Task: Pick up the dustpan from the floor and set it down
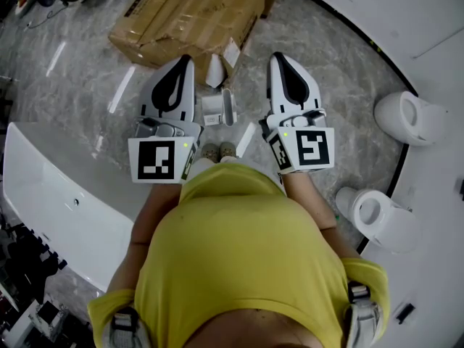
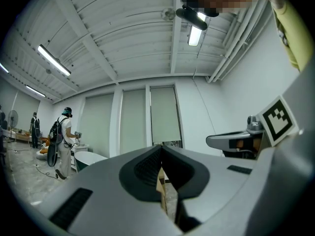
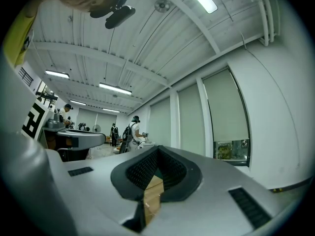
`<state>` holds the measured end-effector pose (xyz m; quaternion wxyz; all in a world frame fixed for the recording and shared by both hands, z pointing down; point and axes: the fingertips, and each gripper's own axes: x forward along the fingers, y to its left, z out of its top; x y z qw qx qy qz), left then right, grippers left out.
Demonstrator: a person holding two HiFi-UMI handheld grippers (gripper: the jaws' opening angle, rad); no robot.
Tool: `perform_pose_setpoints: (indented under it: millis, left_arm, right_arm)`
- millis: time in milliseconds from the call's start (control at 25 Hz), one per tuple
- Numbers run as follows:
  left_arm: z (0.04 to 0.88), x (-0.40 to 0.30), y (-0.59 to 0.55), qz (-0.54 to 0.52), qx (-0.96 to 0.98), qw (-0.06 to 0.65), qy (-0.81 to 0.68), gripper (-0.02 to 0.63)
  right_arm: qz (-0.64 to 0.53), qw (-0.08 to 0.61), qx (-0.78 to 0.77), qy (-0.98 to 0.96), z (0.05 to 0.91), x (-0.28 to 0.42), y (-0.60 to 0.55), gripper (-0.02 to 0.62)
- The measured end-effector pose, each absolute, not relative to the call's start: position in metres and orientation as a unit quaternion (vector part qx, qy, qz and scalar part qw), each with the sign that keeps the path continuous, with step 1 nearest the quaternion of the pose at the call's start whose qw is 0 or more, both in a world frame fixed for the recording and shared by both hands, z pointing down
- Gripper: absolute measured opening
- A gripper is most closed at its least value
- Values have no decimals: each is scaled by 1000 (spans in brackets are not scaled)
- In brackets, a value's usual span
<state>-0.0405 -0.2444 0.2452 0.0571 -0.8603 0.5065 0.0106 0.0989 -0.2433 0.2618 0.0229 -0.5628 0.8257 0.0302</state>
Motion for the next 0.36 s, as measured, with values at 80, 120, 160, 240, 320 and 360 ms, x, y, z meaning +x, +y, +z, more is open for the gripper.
perform_pose_setpoints:
  millis: [80, 120, 160, 240, 320, 360]
  left_arm:
    - [245, -40, -245, 11, -861, 56, 505, 2]
    - [246, -40, -245, 11, -861, 56, 505, 2]
    - [246, -40, -245, 11, -862, 57, 504, 2]
    - [247, -41, -246, 11, -862, 57, 503, 2]
    - [247, -42, -248, 11, -862, 57, 503, 2]
    - [248, -42, -248, 11, -862, 57, 503, 2]
  right_arm:
    - [28, 22, -563, 825, 263, 100, -244, 9]
    - [28, 22, -564, 825, 263, 100, -244, 9]
    - [27, 21, -564, 825, 264, 99, -245, 9]
    - [26, 21, -563, 825, 265, 99, -246, 10]
    - [26, 21, -563, 826, 266, 98, -248, 9]
    - [26, 21, -562, 826, 266, 98, -248, 9]
